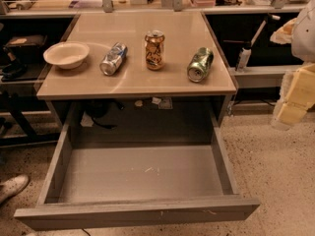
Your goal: Place green can into top drawer
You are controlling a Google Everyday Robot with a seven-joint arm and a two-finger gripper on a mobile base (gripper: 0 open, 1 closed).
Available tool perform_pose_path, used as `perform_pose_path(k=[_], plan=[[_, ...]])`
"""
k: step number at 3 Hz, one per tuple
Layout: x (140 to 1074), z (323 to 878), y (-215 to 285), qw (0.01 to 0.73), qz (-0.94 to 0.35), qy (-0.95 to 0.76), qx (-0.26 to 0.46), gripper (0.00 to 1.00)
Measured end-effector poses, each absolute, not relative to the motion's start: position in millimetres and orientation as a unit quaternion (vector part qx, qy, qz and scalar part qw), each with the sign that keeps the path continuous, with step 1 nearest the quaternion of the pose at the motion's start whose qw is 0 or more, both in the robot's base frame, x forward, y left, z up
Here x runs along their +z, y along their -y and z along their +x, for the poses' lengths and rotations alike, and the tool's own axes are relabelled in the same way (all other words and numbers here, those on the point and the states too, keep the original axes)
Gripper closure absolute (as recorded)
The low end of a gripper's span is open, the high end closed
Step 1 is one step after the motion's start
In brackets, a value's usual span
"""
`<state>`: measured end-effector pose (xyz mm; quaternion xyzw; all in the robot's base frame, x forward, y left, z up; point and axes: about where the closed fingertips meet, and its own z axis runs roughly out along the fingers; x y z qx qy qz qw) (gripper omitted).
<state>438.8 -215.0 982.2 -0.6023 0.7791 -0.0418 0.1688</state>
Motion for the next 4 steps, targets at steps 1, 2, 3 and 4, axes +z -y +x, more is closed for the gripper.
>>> perform_pose_path(k=[1, 2, 3, 4], plan=[[985.7, 445.3, 211.4, 0.174, -0.599, -0.781, -0.047, 0.0], [980.5, 472.5, 211.4, 0.154, -0.563, -0.812, -0.02, 0.0], [967.3, 512.0, 211.2, 0.12, -0.502, -0.856, 0.015, 0.0], [955.6, 549.5, 203.3, 0.11, -0.474, -0.873, 0.033, 0.0]])
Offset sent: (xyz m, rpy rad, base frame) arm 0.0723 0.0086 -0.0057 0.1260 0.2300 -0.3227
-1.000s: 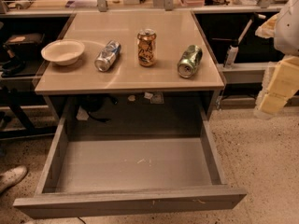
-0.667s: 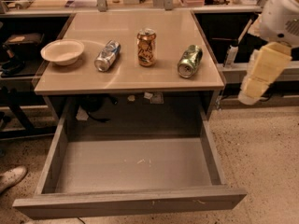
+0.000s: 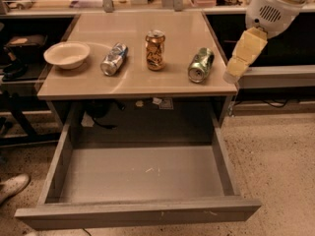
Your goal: Place green can into top drawer
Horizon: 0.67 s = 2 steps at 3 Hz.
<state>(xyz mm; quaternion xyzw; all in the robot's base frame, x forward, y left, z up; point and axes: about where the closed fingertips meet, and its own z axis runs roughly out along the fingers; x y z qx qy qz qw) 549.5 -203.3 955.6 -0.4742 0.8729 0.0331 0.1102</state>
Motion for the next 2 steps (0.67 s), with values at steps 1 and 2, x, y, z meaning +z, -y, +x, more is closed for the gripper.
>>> perform_pose_path(k=[1, 2], plan=[[956.6, 561.0, 200.6, 0.128, -0.473, -0.871, 0.029, 0.0], [950.1, 581.7, 187.8, 0.124, -0.445, -0.886, 0.035, 0.0]])
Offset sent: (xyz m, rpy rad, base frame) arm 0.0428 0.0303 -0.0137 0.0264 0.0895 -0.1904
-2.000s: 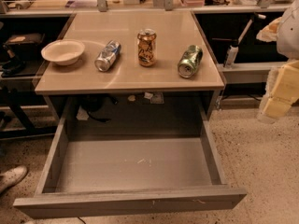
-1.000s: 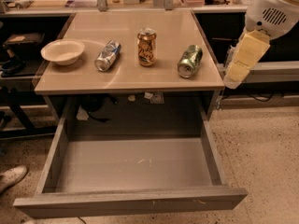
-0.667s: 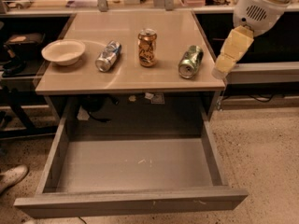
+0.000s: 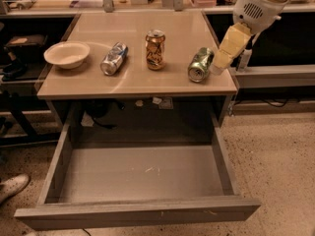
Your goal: Place green can into top drawer
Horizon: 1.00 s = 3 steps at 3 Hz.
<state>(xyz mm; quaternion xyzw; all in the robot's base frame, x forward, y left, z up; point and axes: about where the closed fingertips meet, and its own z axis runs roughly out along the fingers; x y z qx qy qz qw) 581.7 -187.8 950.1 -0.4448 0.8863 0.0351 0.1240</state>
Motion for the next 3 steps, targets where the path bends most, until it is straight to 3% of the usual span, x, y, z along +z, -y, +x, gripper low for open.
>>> perform_pose_path(k=[3], plan=[[911.5, 650.0, 168.4, 0.083, -0.329, -0.94, 0.037, 0.0]])
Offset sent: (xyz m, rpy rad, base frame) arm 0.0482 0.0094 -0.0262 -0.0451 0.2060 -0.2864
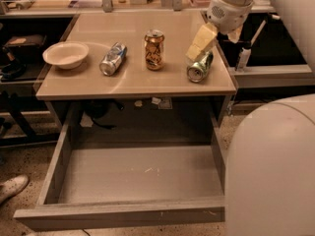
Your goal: Place green can into top drawer
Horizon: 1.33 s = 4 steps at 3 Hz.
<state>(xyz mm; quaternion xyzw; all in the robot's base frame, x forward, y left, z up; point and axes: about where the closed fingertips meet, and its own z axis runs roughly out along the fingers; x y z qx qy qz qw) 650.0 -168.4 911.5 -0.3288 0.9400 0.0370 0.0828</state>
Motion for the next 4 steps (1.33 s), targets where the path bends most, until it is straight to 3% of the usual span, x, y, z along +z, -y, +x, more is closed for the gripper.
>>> perform_pose_path(k=[2, 4], plan=[[905.0, 670.1, 161.1, 0.113, -0.318, -0.94, 0.05, 0.0], [878.3, 693.3, 136.3, 0.087, -0.259, -0.959, 0.074, 0.0]])
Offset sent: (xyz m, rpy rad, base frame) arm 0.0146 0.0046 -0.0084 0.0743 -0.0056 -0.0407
